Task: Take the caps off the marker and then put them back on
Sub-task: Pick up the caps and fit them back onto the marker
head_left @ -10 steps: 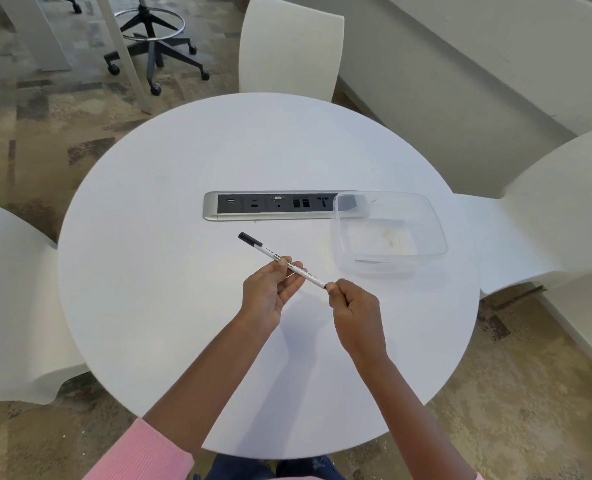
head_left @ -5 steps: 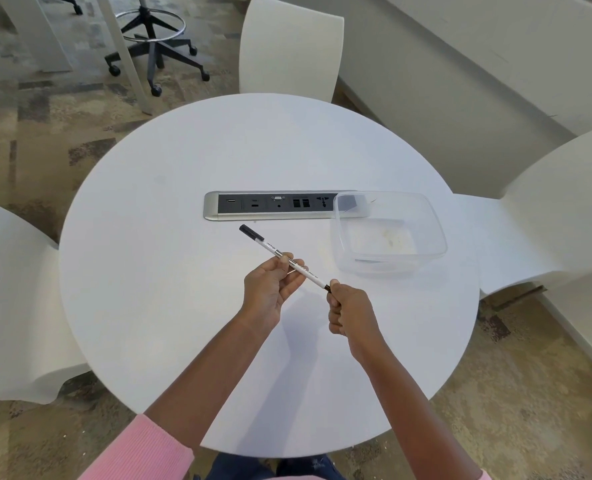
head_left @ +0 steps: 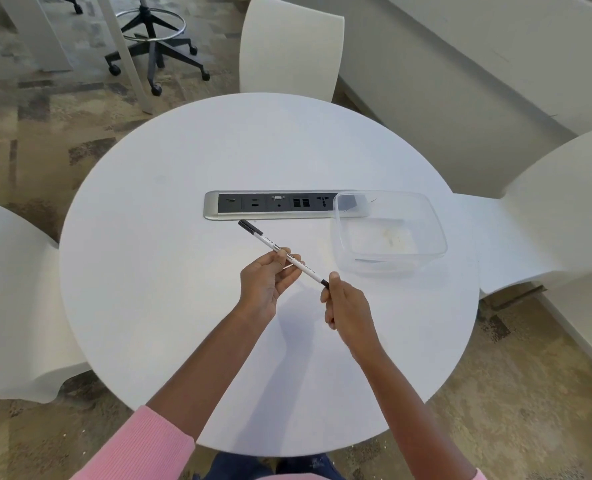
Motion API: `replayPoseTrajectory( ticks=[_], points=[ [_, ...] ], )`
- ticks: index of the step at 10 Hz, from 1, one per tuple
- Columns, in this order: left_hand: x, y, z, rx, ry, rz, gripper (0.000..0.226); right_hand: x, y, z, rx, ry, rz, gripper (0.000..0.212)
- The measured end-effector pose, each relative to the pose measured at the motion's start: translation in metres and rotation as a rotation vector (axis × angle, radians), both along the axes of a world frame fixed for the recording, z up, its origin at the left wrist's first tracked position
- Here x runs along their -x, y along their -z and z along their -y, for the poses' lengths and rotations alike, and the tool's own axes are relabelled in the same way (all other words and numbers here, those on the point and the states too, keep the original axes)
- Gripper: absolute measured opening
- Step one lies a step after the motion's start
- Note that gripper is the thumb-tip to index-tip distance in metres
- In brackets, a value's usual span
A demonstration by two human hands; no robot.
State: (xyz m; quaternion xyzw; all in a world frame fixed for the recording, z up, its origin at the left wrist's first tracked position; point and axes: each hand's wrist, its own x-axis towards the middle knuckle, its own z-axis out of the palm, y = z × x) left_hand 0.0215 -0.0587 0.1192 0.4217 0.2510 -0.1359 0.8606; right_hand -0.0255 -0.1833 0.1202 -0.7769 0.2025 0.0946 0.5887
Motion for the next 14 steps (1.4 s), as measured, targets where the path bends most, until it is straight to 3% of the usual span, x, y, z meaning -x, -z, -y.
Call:
replayPoseTrajectory(
  ticks=[1, 2, 3, 5, 6, 8, 9, 14],
  points=[
    [-0.002, -0.001, -0.003, 0.007, -0.028, 0.000, 0.016, 0.010, 0.008, 0.000, 0.391, -0.179, 0.269, 0.023],
    [-0.002, -0.001, -0.005, 0.008, -0.035, -0.005, 0.016, 0.013, 0.014, 0.002, 0.649, -0.285, 0.405, 0.020],
    [-0.001, -0.001, -0.005, 0.009, -0.034, -0.012, 0.016, 0.013, 0.013, 0.003, 0.800, -0.292, 0.476, 0.023],
    [0.000, 0.000, -0.002, 0.005, -0.032, -0.027, 0.017, 0.011, 0.012, 0.003, 0.829, -0.313, 0.533, 0.016],
    [0.000, 0.001, -0.002, 0.002, -0.027, -0.035, 0.016, 0.009, 0.015, 0.004, 0.739, -0.293, 0.506, 0.016],
    [0.001, 0.001, 0.001, 0.000, -0.023, -0.007, 0.018, 0.006, 0.018, -0.002, 0.460, -0.181, 0.365, 0.042],
    [0.001, 0.001, 0.003, -0.003, -0.030, 0.001, 0.019, 0.004, 0.014, -0.002, 0.303, -0.124, 0.278, 0.041],
    [0.005, 0.002, 0.000, -0.017, -0.041, 0.010, 0.020, -0.007, -0.006, 0.009, -0.924, 0.118, -0.415, 0.043]
  ],
)
